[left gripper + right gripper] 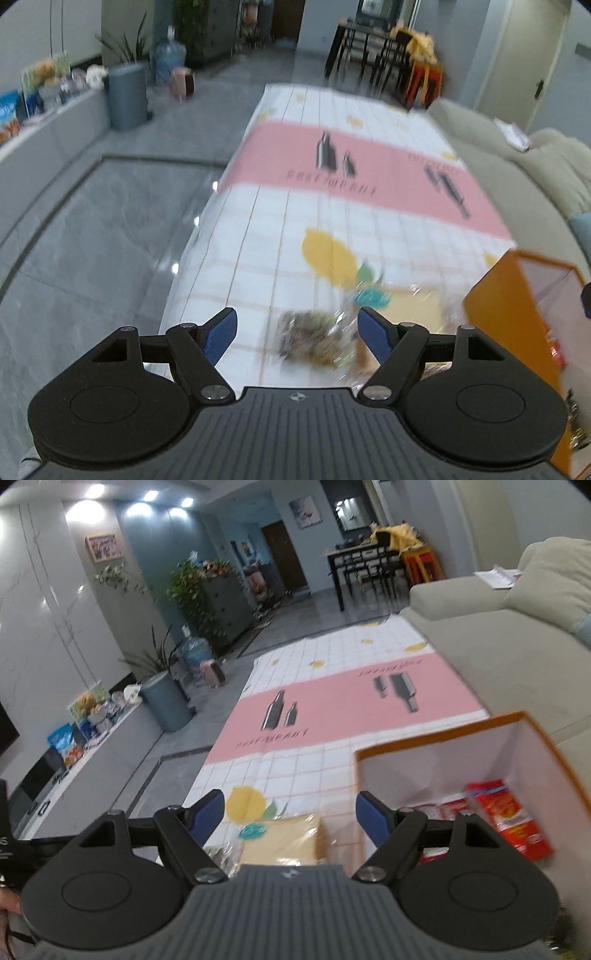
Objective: Organize snacks
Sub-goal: 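Withdraw both open tools from the box toward the bread and nut packets, then grasp the wrapped bread slice with the right tool and lift it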
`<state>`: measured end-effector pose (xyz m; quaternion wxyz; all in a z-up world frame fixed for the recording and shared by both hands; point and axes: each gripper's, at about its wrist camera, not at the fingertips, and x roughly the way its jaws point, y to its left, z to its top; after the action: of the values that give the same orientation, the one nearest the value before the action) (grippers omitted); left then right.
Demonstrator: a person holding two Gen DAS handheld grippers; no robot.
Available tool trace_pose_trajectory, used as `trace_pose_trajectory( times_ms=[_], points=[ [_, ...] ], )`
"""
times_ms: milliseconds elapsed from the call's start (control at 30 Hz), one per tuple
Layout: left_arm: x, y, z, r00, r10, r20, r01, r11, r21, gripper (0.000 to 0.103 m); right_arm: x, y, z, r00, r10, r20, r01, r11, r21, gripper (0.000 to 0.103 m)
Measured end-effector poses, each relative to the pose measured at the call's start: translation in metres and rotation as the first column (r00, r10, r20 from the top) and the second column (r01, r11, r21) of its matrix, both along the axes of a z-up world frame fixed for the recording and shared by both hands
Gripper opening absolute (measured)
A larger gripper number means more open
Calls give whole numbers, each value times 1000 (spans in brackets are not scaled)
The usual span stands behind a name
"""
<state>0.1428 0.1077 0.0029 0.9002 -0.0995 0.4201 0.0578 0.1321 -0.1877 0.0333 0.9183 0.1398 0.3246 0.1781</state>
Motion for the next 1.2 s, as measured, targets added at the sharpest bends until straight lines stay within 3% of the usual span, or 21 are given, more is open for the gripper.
trace_pose_trajectory(
  times_ms=[133,267,433,667,1000,1133,1200],
  points=[
    [9,17,-20,997,38,-61,-40,999,-34,88,1,22,-13,1000,9,14,-9,1000,21,77],
    [24,17,-33,994,-38,-102,29,995,-91,88,2,38,-26,1000,25,10,-26,999,46,77],
    [42,-5,-48,975,-164,-148,164,986,-17,88,16,48,-42,997,62,-37,-61,998,17,77],
    [55,-21,-65,958,-205,-199,215,976,27,89,24,48,-60,995,73,-72,-74,997,-10,77],
    [59,-29,-69,955,-210,-209,236,965,110,89,27,49,-63,996,65,-68,-68,997,-30,77],
    [43,-27,-47,943,-284,-174,305,946,109,88,28,48,-61,996,54,-77,-56,998,-25,77],
    [29,-21,-35,950,-286,-127,298,951,85,88,29,45,-60,996,57,-74,-58,998,-21,77]
  ],
)
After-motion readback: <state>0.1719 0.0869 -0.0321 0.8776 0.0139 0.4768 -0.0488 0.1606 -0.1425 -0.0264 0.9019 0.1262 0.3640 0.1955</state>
